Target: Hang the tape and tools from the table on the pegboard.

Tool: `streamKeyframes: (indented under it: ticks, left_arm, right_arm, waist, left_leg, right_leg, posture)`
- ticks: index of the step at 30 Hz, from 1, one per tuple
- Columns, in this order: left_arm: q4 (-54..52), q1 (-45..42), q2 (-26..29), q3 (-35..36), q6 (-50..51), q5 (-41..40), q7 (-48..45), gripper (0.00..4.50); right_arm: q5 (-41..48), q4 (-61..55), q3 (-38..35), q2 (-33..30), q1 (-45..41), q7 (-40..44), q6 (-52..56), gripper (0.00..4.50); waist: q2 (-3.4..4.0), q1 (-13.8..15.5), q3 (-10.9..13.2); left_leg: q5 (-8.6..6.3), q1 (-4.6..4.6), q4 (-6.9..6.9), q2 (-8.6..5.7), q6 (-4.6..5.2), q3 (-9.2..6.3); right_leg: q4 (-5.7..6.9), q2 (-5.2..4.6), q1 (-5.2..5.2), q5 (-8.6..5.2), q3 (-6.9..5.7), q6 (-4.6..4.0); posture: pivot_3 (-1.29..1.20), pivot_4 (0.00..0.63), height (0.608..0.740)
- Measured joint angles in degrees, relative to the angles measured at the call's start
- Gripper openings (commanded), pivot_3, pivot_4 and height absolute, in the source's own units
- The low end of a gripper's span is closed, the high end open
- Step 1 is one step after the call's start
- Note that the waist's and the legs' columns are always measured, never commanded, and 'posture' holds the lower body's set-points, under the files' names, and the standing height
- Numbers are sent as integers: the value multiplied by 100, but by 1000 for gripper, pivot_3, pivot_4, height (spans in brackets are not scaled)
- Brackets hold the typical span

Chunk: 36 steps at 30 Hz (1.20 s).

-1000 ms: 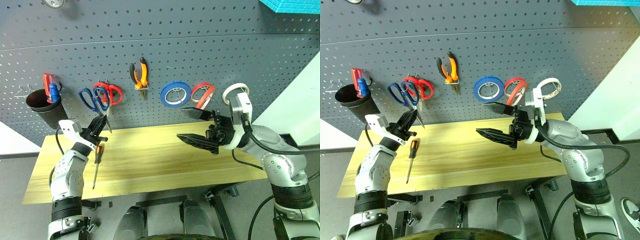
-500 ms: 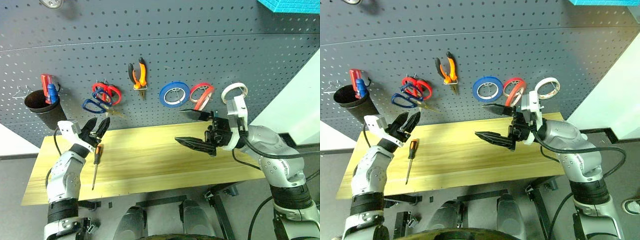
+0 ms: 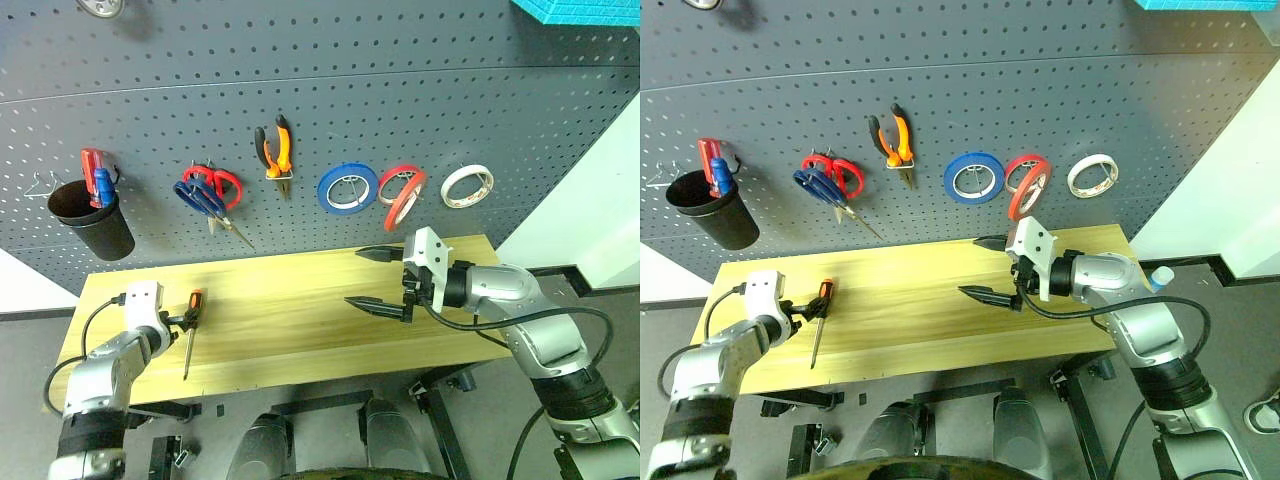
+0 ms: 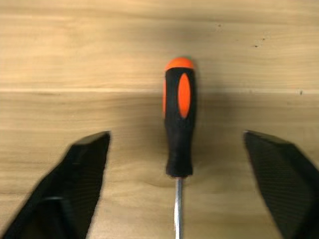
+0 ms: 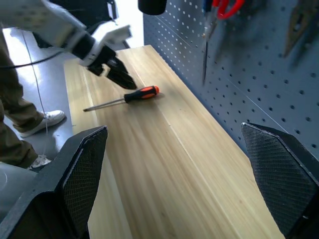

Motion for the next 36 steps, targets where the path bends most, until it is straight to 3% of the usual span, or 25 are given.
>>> streamKeyframes:
  ticks: [8, 15, 19, 27, 32, 36]
  left_arm:
    - [2061, -1346, 20, -99, 325, 355, 171, 4432]
    - [2999, -1850, 19, -128, 129, 536, 91, 4432]
    - [3225, -1959, 13, -115, -27, 561, 89, 3610]
    - [3288, -1980, -1, -75, -53, 558, 90, 946]
    - [3162, -1900, 4, -39, 1, 533, 83, 851]
    - [2173, -1210, 9, -96, 92, 499, -226, 851]
  right_arm:
    - [-14, -104, -38, -13, 160, 15, 4, 4500]
    - [84, -390, -142, -227, 405, 249, -2, 4500]
    - [75, -396, -143, -242, 464, 261, -4, 4500]
    - [66, -396, -143, -260, 466, 307, -9, 4500]
    - [27, -393, -143, -260, 461, 319, -45, 4500]
    - [22, -373, -146, -269, 442, 342, -63, 4500]
  waist:
    - [0, -28, 0]
    - [0, -30, 0]
    - [1, -32, 0]
    - [1, -30, 0]
    - [1, -36, 0]
    - [1, -63, 0]
  left_leg:
    - [0, -2, -2, 0, -1, 0]
    - [0, 0, -3, 0, -1, 1]
    - [1, 2, -2, 0, -1, 1]
    - [1, 1, -2, 0, -1, 1]
    - [1, 1, -2, 0, -1, 1]
    - [0, -2, -4, 1, -1, 1]
  right_leg:
    - [-1, 0, -6, 0, 0, 1]
    - [-2, -1, -2, 2, 0, 5]
    - [-1, -1, -2, 3, 0, 7]
    - [-1, -1, -2, 3, 0, 8]
    - [-1, -1, -2, 3, 0, 8]
    - [-2, -1, -8, 3, 1, 8]
  posture:
    - [-154, 117, 738]
    - [-170, 117, 738]
    - [-168, 118, 738]
    - [-162, 117, 738]
    - [-158, 116, 738]
    - [-160, 115, 738]
